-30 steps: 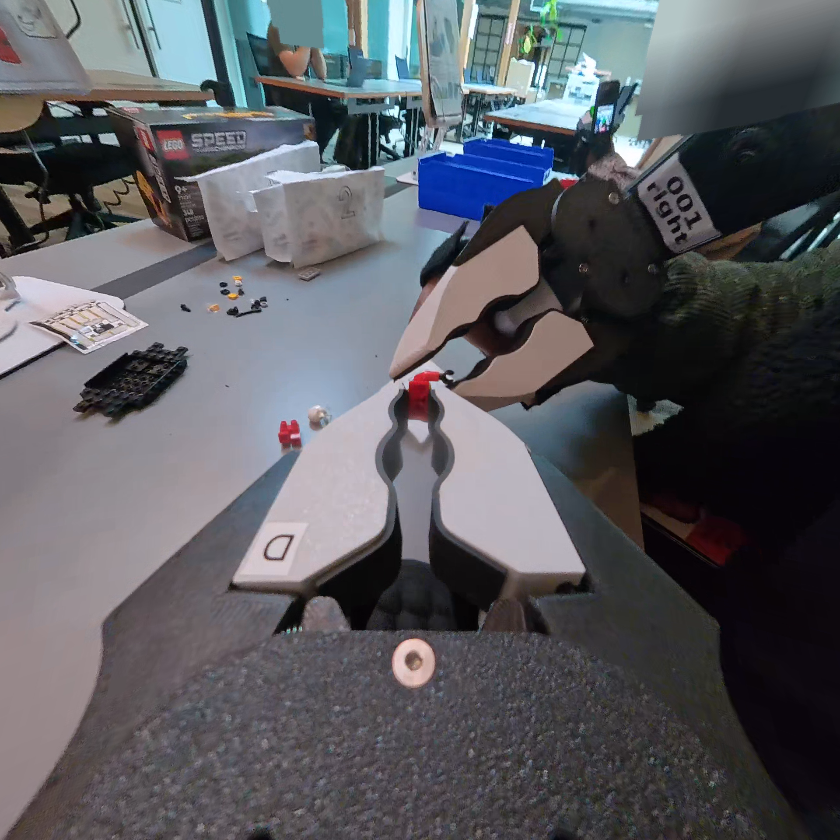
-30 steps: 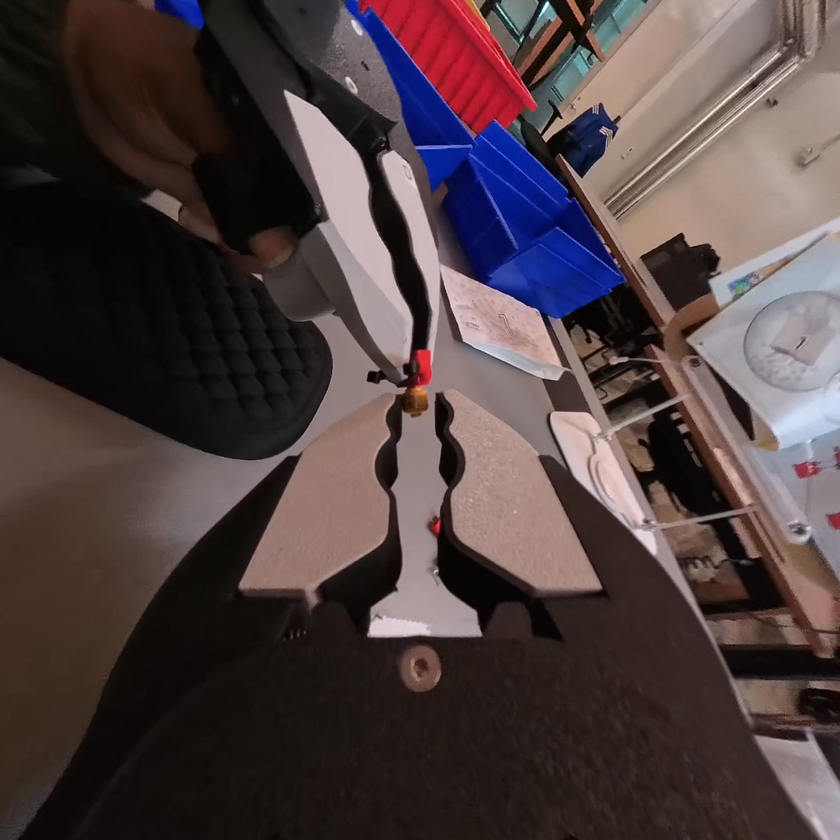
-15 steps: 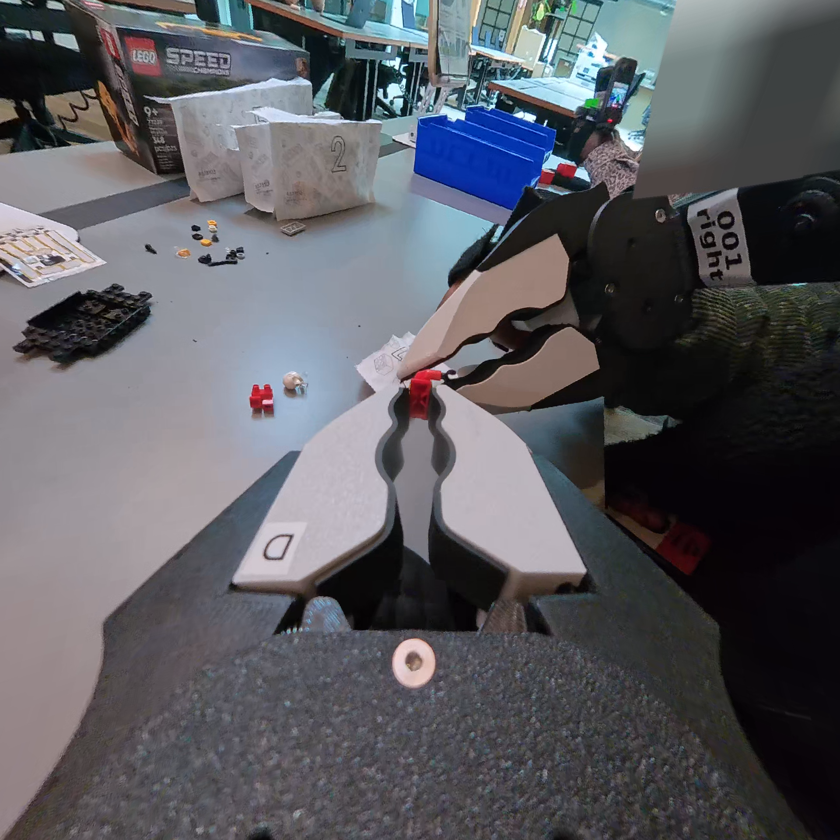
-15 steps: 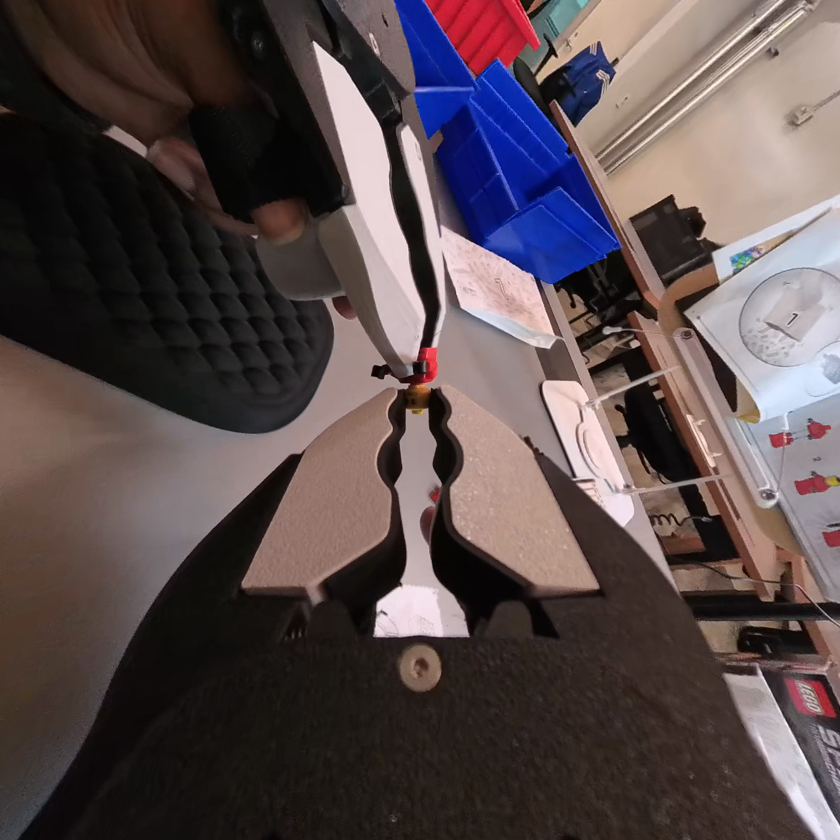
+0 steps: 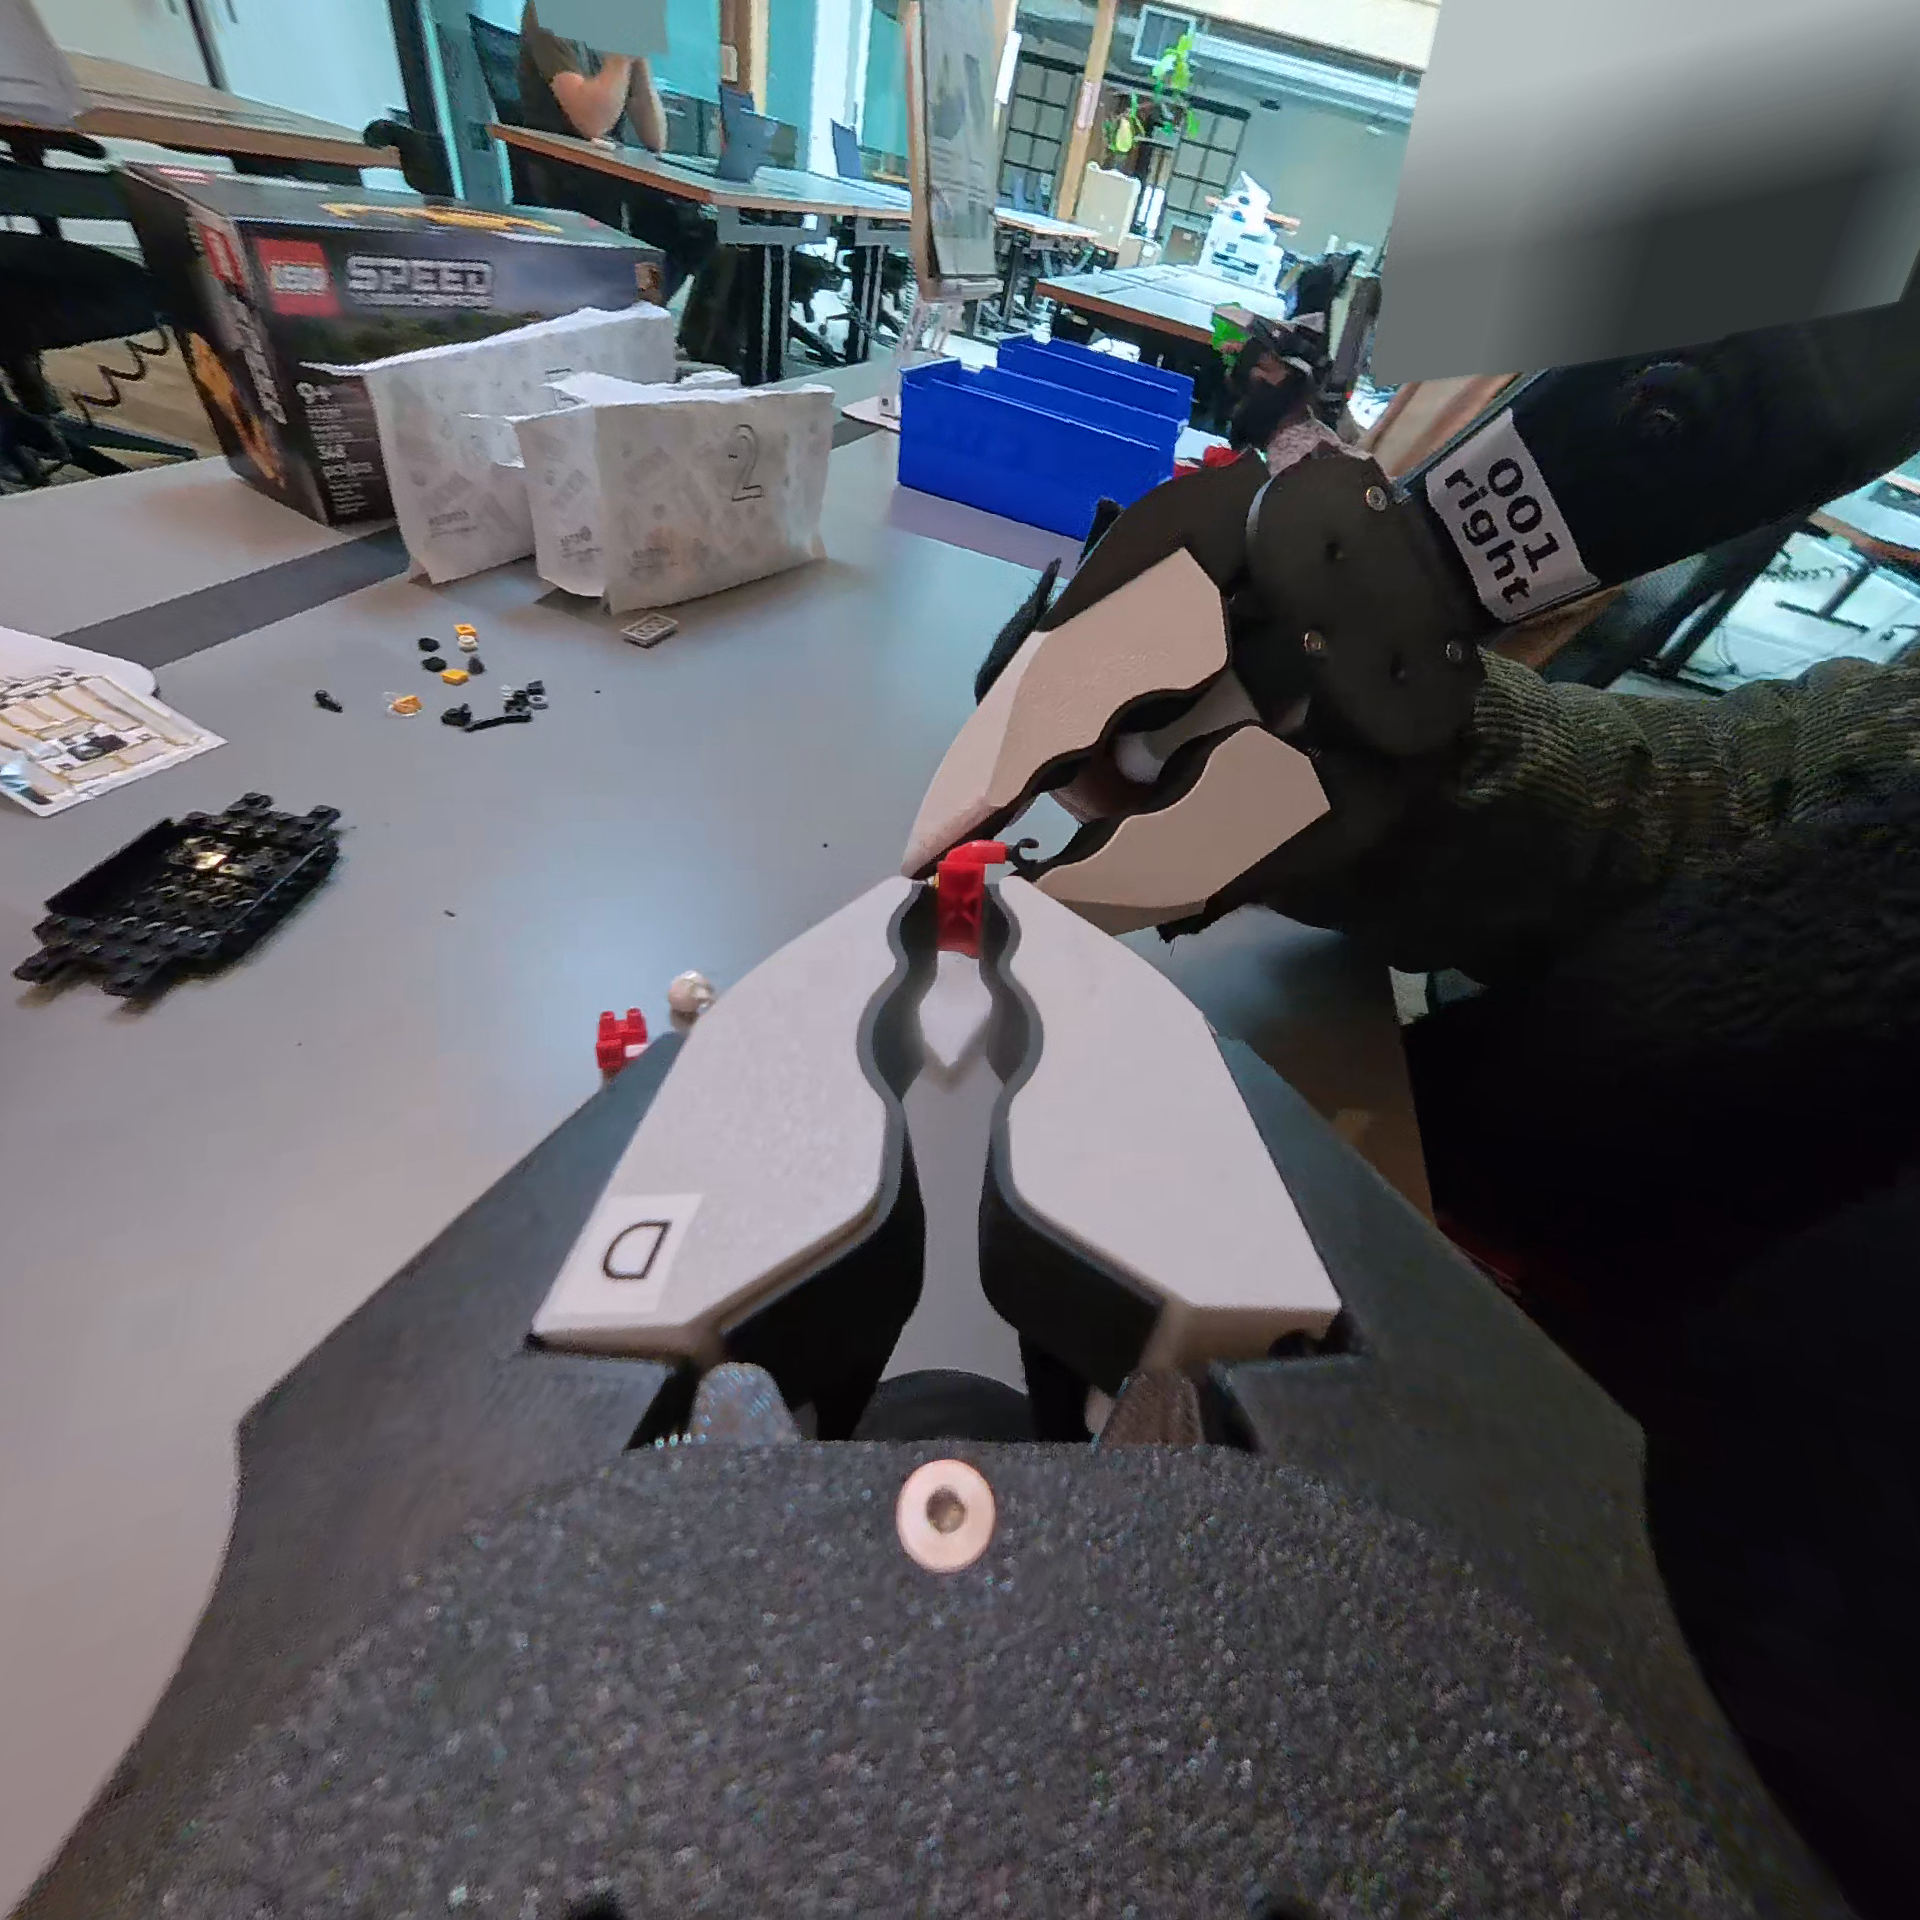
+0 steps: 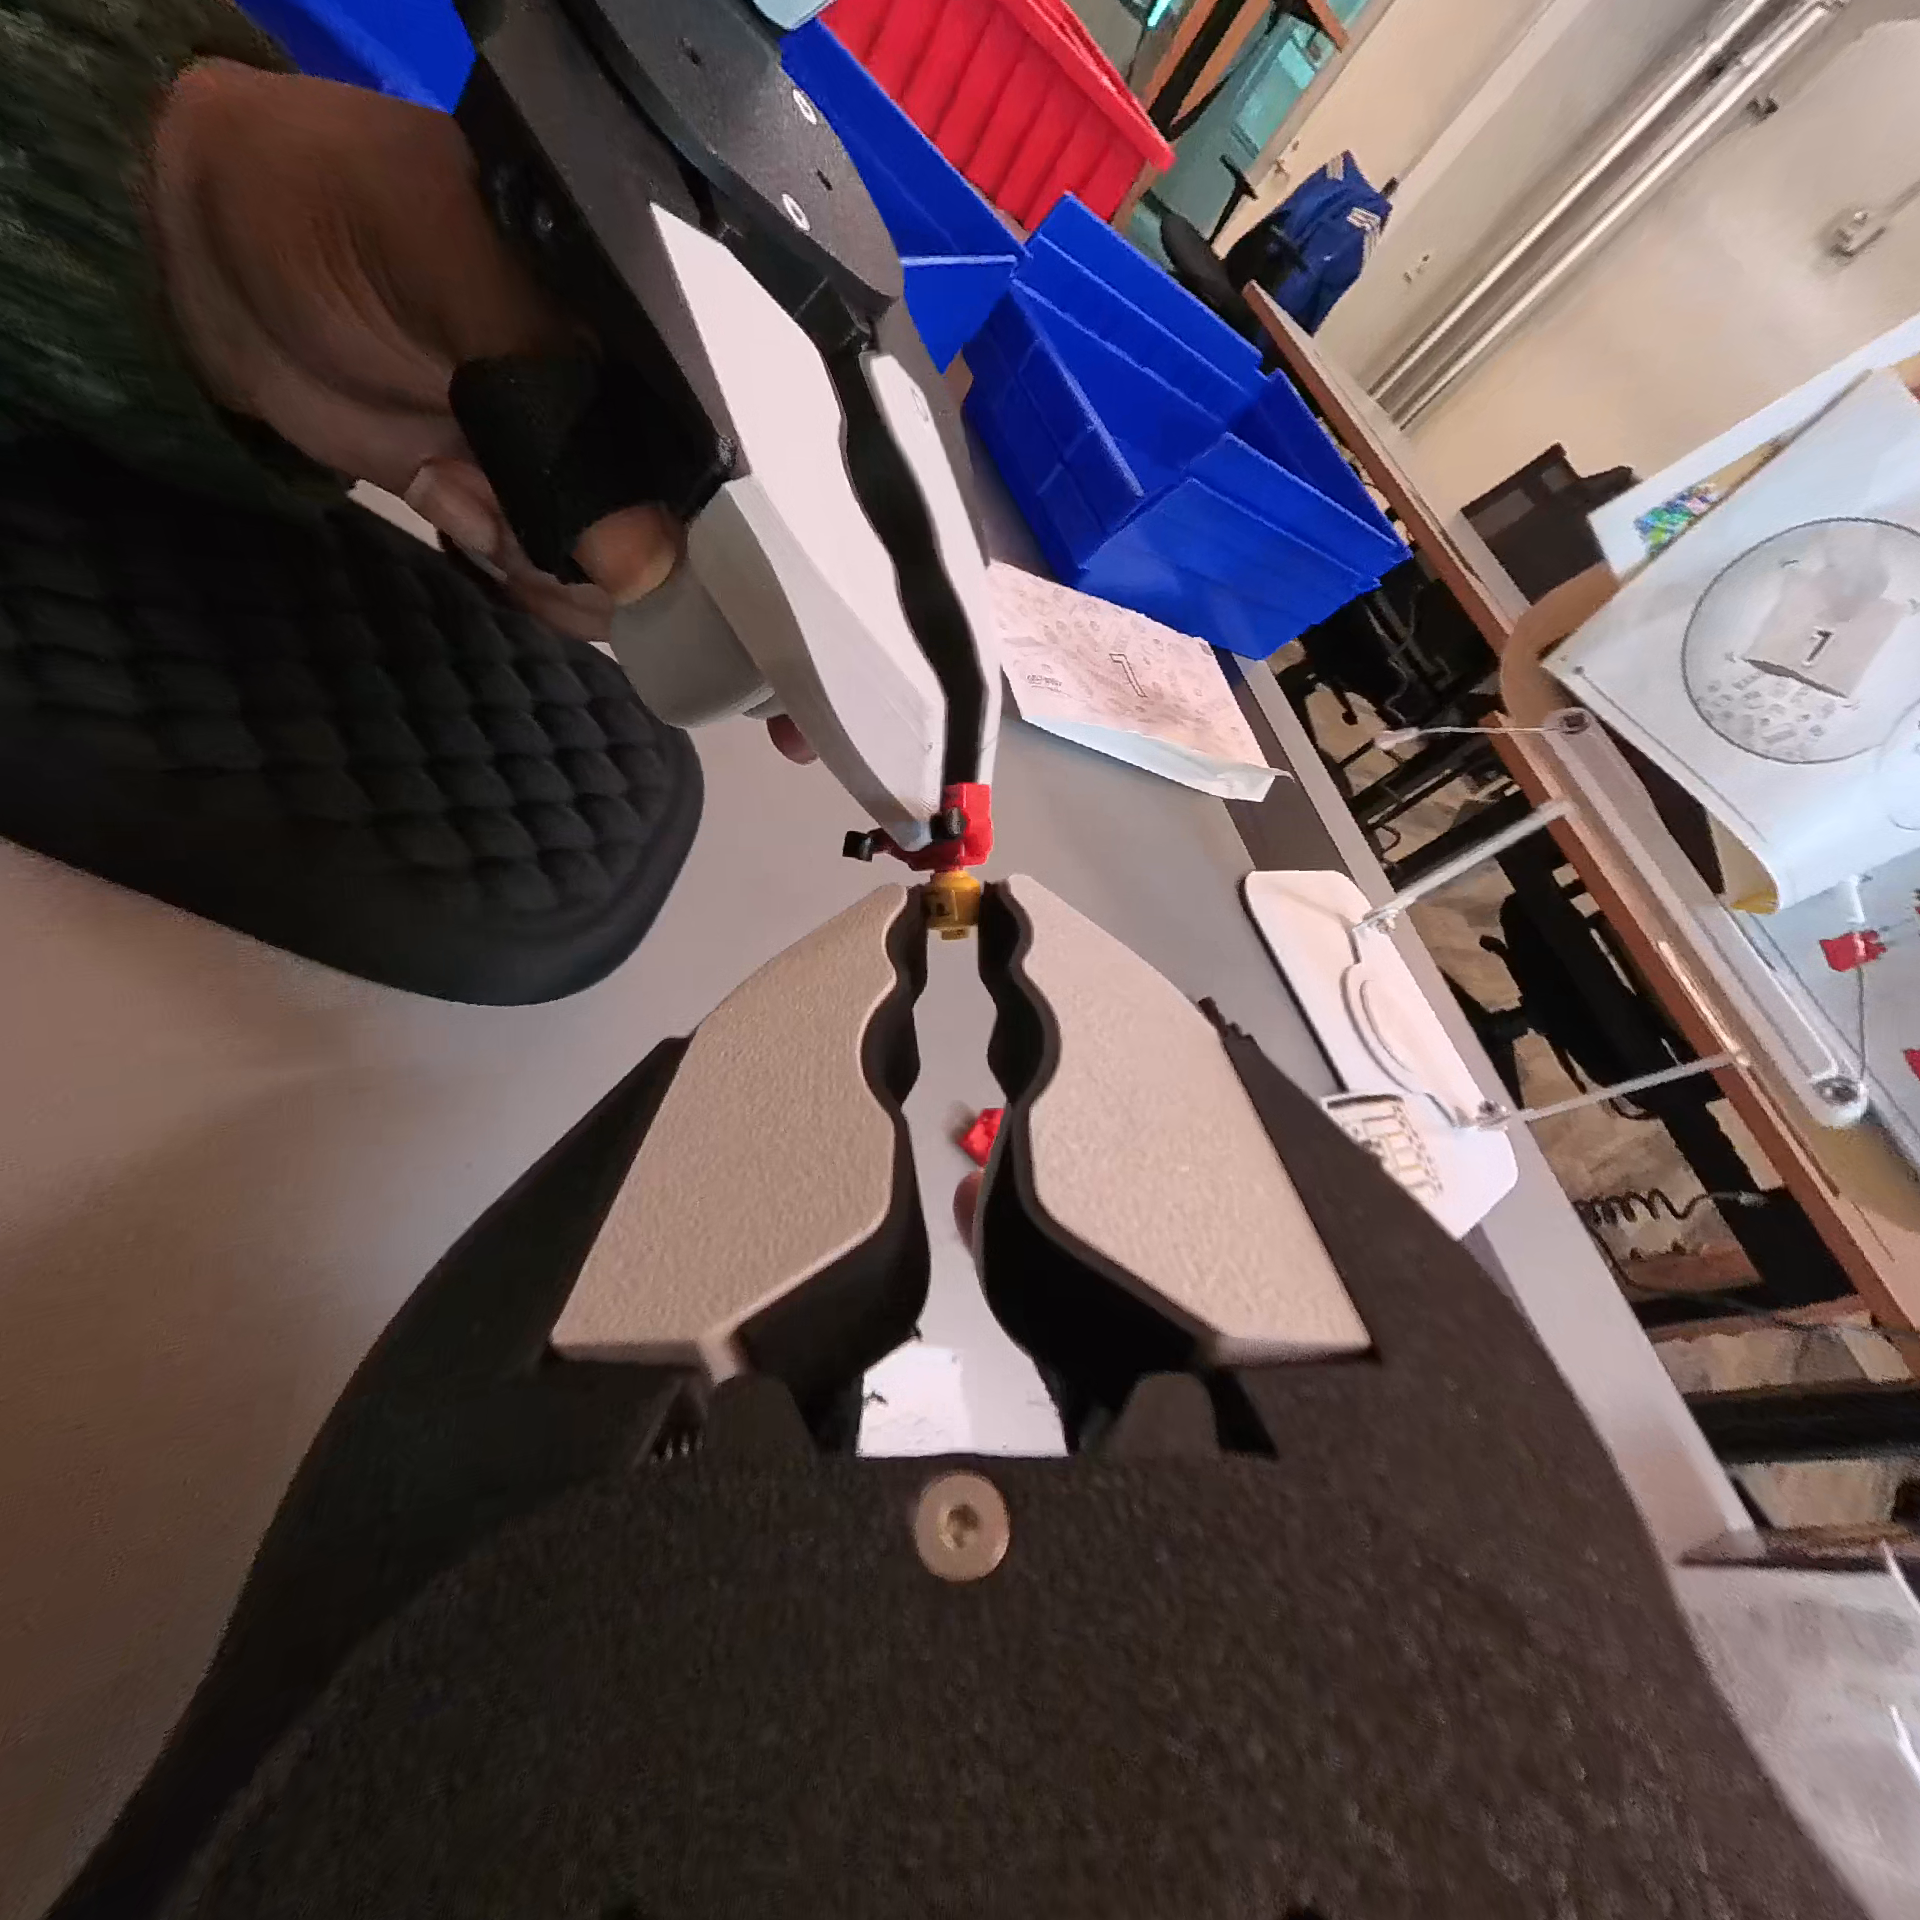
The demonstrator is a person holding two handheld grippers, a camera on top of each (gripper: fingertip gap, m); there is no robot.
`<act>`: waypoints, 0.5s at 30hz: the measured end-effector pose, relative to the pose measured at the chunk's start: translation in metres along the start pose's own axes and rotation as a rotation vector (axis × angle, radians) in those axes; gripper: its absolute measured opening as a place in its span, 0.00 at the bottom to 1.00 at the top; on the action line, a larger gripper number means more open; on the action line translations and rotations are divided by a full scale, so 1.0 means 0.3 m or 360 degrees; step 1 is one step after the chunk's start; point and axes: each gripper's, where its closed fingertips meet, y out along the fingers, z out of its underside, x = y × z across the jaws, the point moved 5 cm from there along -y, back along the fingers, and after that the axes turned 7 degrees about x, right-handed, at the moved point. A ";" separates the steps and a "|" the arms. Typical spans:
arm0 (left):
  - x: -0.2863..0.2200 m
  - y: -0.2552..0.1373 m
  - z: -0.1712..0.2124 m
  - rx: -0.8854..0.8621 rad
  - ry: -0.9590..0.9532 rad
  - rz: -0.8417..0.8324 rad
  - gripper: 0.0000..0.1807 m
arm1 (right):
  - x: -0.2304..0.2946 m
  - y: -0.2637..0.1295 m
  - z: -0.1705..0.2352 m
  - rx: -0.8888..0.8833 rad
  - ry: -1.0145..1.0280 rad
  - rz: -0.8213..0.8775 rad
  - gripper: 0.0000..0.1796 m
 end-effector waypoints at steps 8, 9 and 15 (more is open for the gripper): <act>-0.024 0.010 0.022 0.0040 0.0025 0.0001 0.04 | 0.029 -0.011 0.014 0.0038 0.0118 0.0043 0.06; -0.020 0.014 0.018 0.0029 0.0024 -0.0017 0.04 | 0.019 -0.010 0.015 0.0038 0.0121 0.0036 0.06; 0.044 0.038 -0.032 -0.0001 0.0024 -0.0121 0.04 | -0.085 0.025 0.032 0.0018 0.0084 -0.0017 0.06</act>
